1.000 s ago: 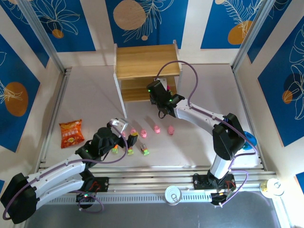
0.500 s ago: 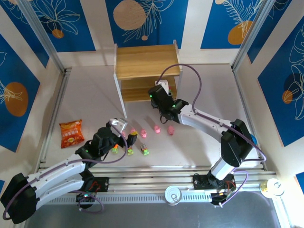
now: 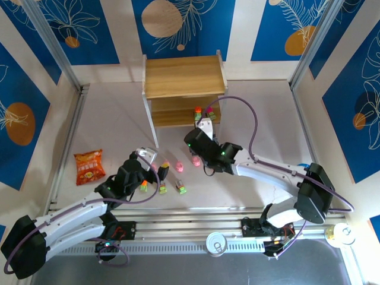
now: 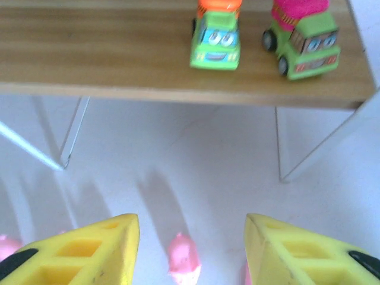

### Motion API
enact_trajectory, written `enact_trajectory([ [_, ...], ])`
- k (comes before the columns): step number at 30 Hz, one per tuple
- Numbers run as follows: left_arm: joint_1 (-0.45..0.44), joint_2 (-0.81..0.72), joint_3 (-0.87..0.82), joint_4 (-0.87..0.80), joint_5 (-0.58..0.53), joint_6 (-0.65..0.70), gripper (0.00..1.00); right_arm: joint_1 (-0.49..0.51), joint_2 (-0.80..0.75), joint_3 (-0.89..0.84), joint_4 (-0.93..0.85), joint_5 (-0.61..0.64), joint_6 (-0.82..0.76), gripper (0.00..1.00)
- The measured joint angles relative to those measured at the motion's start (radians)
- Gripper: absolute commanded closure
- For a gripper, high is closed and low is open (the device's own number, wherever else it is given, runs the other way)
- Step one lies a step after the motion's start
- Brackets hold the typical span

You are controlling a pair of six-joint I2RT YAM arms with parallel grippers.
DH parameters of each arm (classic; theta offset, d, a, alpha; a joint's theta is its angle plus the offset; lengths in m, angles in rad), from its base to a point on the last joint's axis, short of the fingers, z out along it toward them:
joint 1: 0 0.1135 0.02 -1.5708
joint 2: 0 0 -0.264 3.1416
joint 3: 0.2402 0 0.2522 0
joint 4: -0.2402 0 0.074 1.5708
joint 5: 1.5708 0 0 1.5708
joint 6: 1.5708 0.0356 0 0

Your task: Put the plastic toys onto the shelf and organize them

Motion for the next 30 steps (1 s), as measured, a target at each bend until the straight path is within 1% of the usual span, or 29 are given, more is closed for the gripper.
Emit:
enact_trajectory([
  [10, 0.011, -0.003, 0.0, -0.018, -0.024, -0.015, 0.0, 0.21, -0.039, -0.093, -0.118, 0.079, 0.19, 0.44],
  [16, 0.025, -0.003, 0.0, -0.029, -0.026, -0.018, 0.0, 0.331, 0.024, -0.095, -0.149, 0.101, 0.274, 0.43],
  [22, 0.038, -0.01, 0.0, -0.034, -0.011, -0.018, 0.0, 0.391, 0.071, -0.111, -0.136, 0.085, 0.306, 0.42],
  [30, 0.049, -0.01, 0.0, -0.042, 0.005, -0.018, 0.0, 0.434, 0.144, -0.124, -0.098, 0.038, 0.346, 0.42],
])
